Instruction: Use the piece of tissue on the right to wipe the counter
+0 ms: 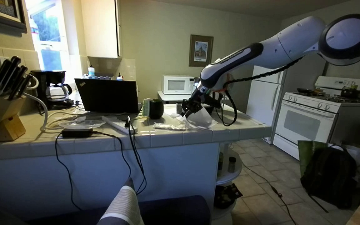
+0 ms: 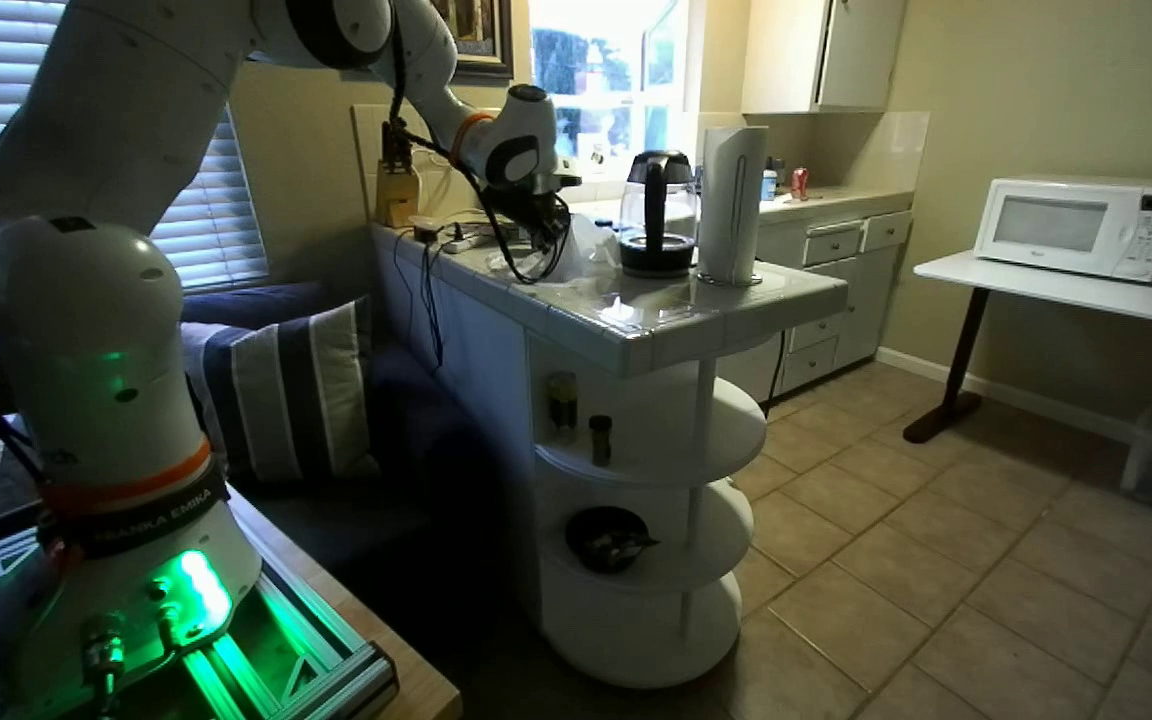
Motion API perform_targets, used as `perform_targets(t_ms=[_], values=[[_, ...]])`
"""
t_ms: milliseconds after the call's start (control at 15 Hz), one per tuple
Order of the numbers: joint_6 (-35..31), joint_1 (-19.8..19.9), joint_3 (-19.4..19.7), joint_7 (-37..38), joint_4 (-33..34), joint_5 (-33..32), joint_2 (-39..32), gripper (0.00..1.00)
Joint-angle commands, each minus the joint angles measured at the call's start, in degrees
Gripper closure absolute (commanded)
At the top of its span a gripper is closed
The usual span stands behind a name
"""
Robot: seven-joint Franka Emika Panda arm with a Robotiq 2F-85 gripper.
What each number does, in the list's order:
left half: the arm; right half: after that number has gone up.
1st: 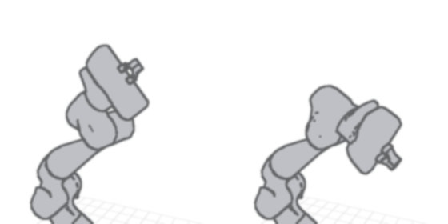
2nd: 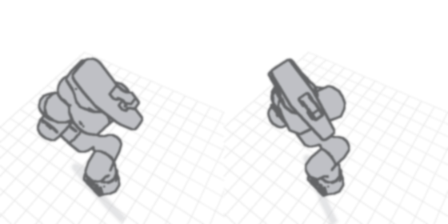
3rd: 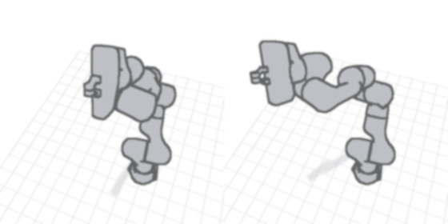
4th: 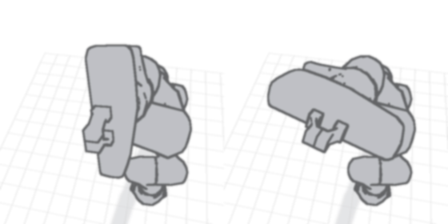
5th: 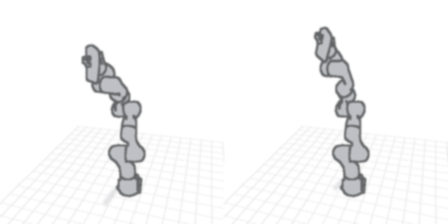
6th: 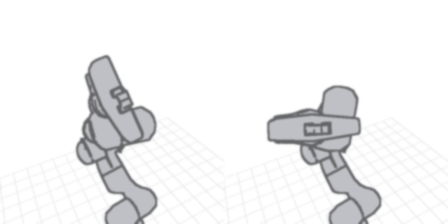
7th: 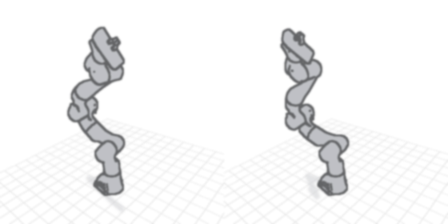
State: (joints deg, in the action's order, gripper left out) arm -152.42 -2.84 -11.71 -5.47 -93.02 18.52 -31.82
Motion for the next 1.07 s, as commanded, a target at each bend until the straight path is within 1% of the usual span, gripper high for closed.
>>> perform_targets(t_ms=[0,67,133,200,267,333,400,533,600,667,867,1000], values=[[1.52,-2.61,4.94,6.46,1.3,-5.97,1.45,0.35],[2.55,-3.08,6.36,8.27,1.12,-7.86,2.62,0.29],[5.29,-3.73,8.52,10.92,0.41,-10.51,4.7,0.2],[9.02,-4.12,10.23,12.99,0.17,-12.94,6.36,0.13],[14.74,-3.7,10.91,13.83,0.02,-14.4,8.3,0.07],[19.34,-2.56,10.48,13.17,-0.25,-14.55,9.73,0.01],[24.3,-1.29,9.77,11.28,-0.26,-13.56,10.95,0.0],[34.83,-0.03,10.23,11.01,1.78,-13.23,12.17,0.0],[39.68,0.03,11.05,11.47,2.46,-13.58,12.75,0.0],[42.91,0.6,11.24,11.71,2.43,-14.21,13.39,0.0],[49.03,1.69,13.32,13.14,1.03,-16.92,15.22,0.0],[51.65,2.89,14.79,14.22,-0.49,-18.15,15.87,0.0]])
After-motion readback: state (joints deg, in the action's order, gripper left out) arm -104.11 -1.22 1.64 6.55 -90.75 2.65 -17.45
